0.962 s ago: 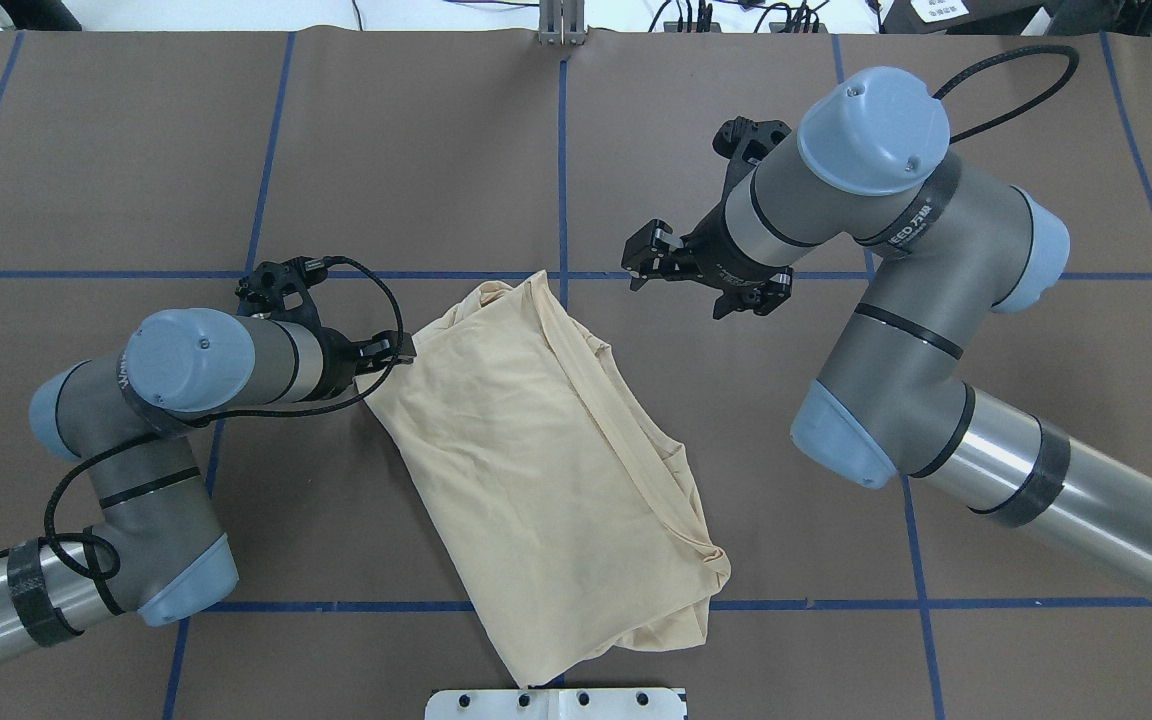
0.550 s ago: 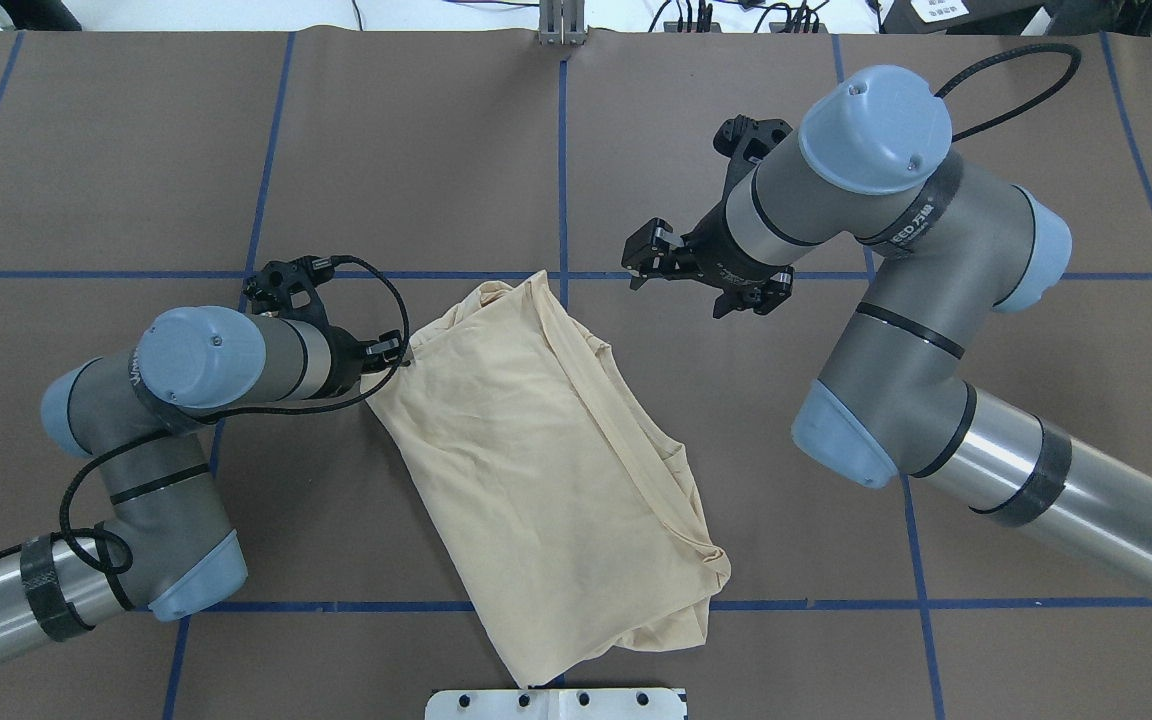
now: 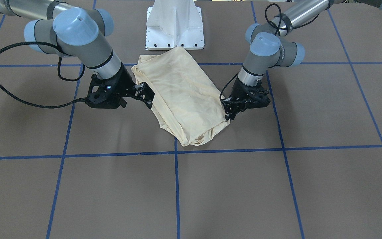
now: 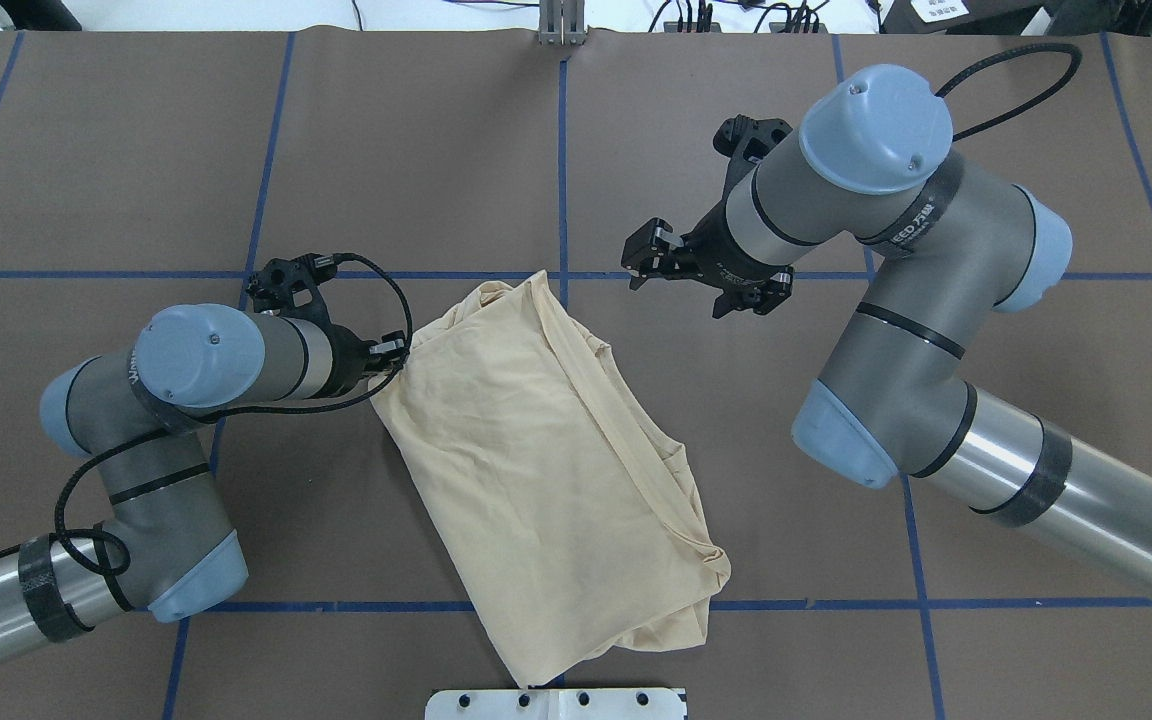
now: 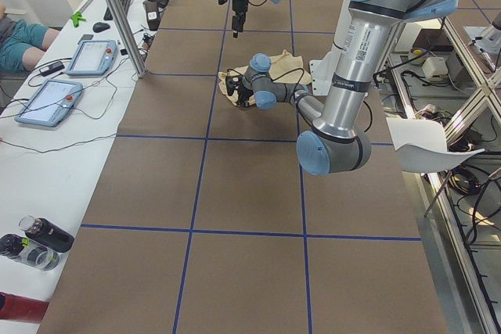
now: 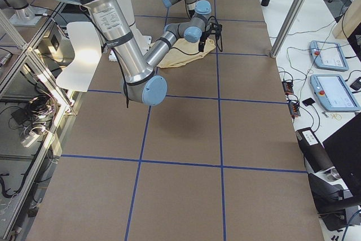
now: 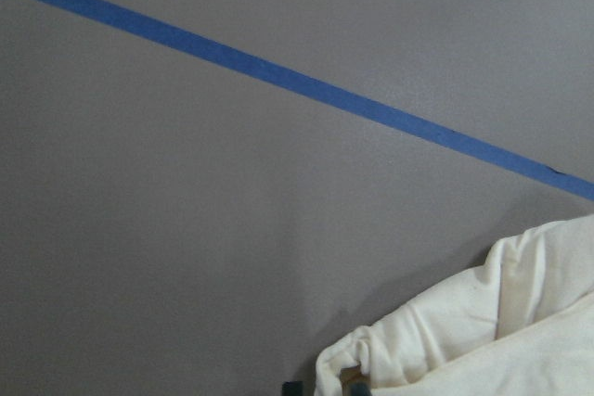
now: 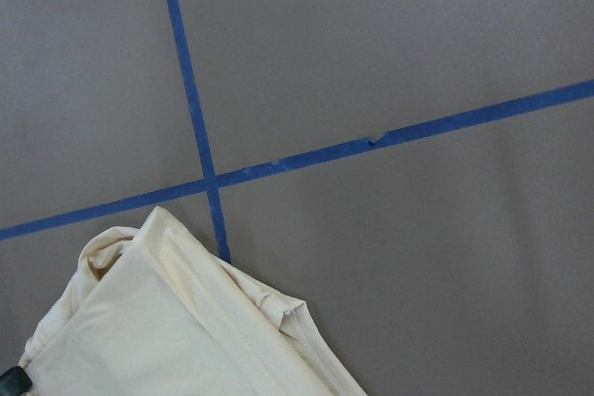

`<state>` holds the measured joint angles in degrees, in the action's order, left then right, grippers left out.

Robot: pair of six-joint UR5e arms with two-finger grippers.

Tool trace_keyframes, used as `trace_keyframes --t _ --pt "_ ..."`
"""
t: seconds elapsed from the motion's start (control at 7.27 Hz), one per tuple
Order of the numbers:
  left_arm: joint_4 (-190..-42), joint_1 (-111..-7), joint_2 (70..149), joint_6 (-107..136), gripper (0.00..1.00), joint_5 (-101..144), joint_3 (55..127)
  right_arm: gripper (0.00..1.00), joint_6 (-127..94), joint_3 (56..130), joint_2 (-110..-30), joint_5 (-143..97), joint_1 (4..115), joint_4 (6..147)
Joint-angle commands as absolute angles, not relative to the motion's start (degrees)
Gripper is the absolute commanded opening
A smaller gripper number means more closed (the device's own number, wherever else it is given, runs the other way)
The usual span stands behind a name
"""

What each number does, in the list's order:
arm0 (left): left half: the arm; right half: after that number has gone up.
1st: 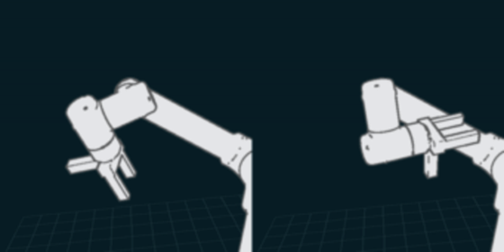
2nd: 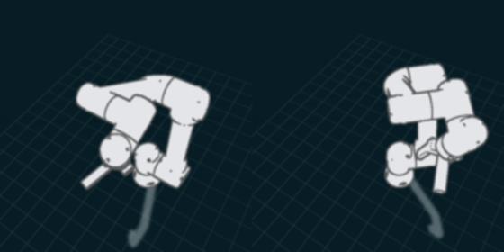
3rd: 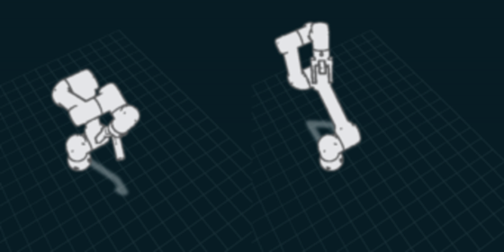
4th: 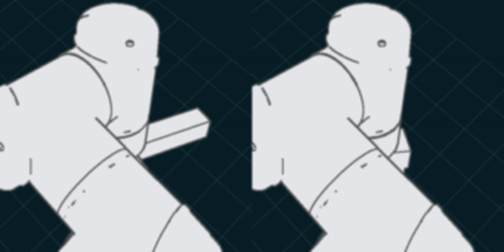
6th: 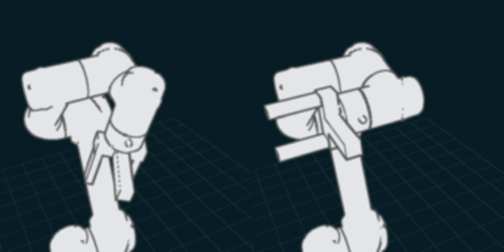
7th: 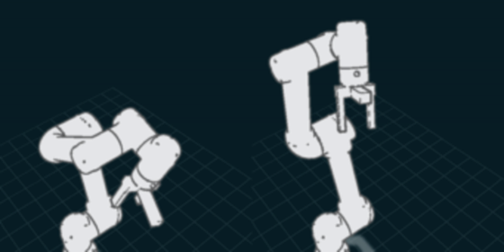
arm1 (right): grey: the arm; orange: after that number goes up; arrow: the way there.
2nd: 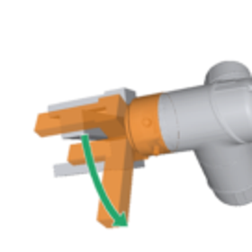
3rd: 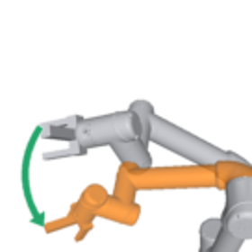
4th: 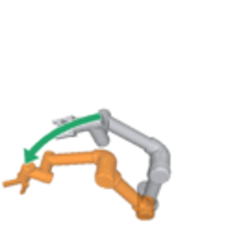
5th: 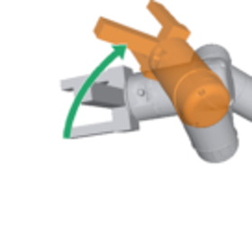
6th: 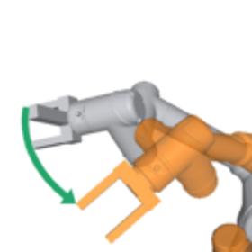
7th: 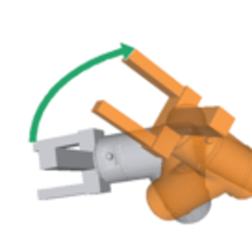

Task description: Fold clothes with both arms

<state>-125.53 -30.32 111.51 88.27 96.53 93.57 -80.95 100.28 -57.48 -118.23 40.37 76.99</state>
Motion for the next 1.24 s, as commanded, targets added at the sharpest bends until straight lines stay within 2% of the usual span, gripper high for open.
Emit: trace_keyframes --t 0.0,0.69,1.1 --pt "-125.25 -30.32 112.32 88.68 0.00 96.50 93.34 1.00 -80.95 100.28 -57.57 -118.39 40.69 76.99" --pt "-123.40 -35.41 123.81 88.59 0.00 96.24 81.76 1.00 -80.86 100.37 -58.36 -118.39 42.01 76.99" --pt "-123.66 -36.39 129.88 90.77 0.00 96.15 78.07 1.00 -80.95 100.37 -59.15 -117.95 42.27 77.08"
